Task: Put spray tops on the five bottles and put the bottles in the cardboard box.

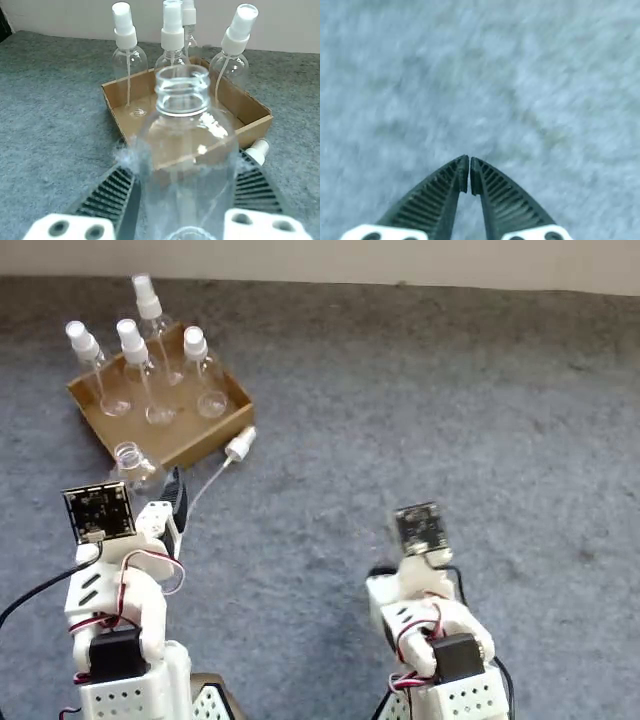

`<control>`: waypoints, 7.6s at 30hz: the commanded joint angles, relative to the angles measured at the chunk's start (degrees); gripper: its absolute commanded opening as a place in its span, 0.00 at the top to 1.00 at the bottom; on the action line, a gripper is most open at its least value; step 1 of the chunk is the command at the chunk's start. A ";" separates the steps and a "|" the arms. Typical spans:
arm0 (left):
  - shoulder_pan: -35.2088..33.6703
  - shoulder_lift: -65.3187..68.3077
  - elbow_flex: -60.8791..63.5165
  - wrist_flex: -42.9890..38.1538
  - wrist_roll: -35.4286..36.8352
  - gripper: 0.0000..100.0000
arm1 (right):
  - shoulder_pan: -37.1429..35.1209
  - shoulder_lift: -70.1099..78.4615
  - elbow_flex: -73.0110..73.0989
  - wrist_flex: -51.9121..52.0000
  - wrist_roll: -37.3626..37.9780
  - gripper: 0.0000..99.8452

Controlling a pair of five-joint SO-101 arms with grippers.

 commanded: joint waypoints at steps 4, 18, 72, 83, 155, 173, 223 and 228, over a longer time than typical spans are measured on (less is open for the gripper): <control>-1.10 -0.84 -0.13 -1.85 0.79 0.87 | 7.16 -0.84 6.02 -14.37 13.54 0.99; -1.36 -0.84 -0.04 -1.85 0.79 0.87 | -1.89 6.90 -18.68 -3.56 19.60 0.99; -8.75 -0.84 -0.13 -1.93 0.79 0.87 | -20.79 148.70 -144.66 -3.65 -39.03 0.68; -8.66 -0.84 -0.13 -1.93 0.79 0.87 | -20.62 168.75 -167.78 -3.03 -39.12 0.68; -8.40 -0.84 0.66 -1.93 0.70 0.87 | -12.62 173.49 -191.69 36.18 7.21 0.81; -6.02 -0.84 0.84 -1.93 0.44 0.87 | -15.34 144.13 -152.66 35.74 7.56 0.81; -6.02 -0.84 0.92 -1.85 0.44 0.87 | -13.23 146.33 -137.54 11.56 28.48 0.81; -6.02 -0.84 0.92 -1.85 0.44 0.87 | -13.23 150.55 -137.63 12.35 28.48 0.81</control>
